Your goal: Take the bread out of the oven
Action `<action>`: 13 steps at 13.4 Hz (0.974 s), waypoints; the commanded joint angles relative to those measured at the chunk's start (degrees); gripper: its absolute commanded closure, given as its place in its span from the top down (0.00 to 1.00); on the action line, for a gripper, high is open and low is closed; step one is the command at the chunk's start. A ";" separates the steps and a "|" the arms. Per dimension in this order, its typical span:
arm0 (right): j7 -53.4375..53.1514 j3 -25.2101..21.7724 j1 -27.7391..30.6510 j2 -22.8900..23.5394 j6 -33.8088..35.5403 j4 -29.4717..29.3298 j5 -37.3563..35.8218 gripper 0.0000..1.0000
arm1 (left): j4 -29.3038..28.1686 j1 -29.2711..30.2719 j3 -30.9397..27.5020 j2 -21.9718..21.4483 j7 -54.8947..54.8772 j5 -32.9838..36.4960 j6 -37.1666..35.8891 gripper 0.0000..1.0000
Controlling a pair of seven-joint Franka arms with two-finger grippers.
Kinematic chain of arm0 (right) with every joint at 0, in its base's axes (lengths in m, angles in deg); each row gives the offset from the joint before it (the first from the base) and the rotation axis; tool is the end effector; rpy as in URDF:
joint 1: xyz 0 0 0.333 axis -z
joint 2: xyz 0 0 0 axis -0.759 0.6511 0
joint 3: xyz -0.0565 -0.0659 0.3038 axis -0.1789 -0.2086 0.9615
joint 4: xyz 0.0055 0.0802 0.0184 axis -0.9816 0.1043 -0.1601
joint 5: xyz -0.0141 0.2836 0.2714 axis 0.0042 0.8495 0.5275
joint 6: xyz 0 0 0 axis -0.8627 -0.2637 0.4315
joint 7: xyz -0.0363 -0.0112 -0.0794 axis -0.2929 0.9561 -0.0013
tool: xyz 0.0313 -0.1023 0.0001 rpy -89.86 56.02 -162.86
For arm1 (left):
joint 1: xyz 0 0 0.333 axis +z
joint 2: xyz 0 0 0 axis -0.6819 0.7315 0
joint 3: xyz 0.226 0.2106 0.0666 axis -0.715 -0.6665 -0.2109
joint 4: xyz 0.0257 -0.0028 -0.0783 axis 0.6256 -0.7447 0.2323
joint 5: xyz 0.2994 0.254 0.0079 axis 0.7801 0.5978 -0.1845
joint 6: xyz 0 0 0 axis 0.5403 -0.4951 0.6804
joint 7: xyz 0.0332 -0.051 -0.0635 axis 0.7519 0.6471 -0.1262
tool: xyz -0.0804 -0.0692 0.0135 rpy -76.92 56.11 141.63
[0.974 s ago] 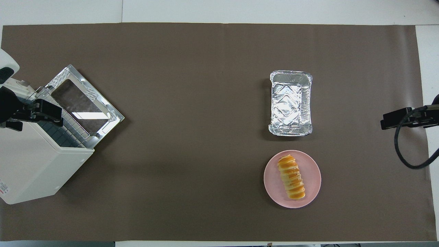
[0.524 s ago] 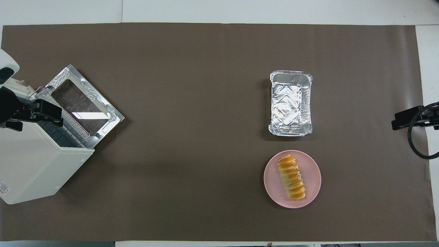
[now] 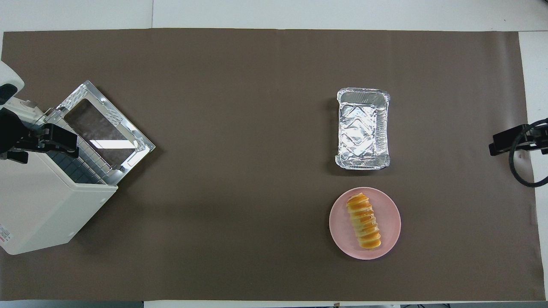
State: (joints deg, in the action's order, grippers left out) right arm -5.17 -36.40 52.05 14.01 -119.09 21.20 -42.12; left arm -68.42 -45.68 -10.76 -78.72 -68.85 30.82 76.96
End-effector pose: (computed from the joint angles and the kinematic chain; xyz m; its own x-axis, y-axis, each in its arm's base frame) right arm 0.5295 -0.0336 0.6171 0.9929 -0.0046 -0.1192 -0.0040 -1.0000 0.0054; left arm 0.5298 -0.0515 0.6063 0.9865 0.0376 -0.1594 0.0325 -0.9989 -0.0343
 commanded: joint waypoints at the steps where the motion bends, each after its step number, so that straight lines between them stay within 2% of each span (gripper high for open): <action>1: -0.50 0.78 1.28 0.71 -0.45 -1.10 -1.02 1.00 | -0.32 0.58 0.26 -0.78 -0.53 -0.51 0.11 1.00; 4: -2.28 0.78 1.89 0.80 -4.84 -1.45 -1.02 1.00 | -0.32 0.58 0.26 -0.78 -0.53 -0.51 0.19 1.00; 7: -2.45 0.78 1.72 0.80 -6.33 -1.10 -0.93 1.00 | -0.32 0.58 0.18 -0.86 -0.53 -0.51 0.19 1.00; 13: -2.71 0.78 1.28 0.45 -5.73 -0.40 -0.67 1.00 | -0.32 0.58 0.18 -0.86 -0.53 -0.51 0.19 1.00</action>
